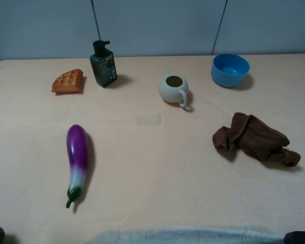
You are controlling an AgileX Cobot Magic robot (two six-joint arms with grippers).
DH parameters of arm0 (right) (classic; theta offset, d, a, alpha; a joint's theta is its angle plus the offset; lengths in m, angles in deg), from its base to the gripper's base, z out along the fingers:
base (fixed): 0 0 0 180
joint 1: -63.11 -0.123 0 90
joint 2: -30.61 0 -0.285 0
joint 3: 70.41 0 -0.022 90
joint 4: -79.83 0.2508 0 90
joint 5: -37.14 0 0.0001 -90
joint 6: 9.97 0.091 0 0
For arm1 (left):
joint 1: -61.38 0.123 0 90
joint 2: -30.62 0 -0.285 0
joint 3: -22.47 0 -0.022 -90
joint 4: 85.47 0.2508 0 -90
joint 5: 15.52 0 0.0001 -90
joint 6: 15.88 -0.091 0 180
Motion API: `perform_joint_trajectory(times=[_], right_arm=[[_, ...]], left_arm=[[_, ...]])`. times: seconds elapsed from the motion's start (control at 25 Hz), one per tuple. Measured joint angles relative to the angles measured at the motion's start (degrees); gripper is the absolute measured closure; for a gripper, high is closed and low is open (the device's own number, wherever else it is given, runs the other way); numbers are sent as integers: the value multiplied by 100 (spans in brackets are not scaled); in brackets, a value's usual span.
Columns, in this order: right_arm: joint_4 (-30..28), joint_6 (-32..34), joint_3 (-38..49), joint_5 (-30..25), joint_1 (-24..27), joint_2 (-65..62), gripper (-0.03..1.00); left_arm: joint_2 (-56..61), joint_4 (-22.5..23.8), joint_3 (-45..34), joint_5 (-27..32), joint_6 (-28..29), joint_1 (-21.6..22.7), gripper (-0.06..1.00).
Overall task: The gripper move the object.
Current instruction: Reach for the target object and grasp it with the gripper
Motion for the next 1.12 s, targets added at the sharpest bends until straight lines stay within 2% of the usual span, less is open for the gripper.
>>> perform_joint_trajectory(times=[0.68, 1.12], right_arm=[[17, 0, -2322, -20, 0, 3329, 28], [17, 0, -3509, -561, 0, 4858, 28]], left_arm=[[0, 0, 0, 0, 0, 0, -5], [0, 0, 0, 0, 0, 0, -5]])
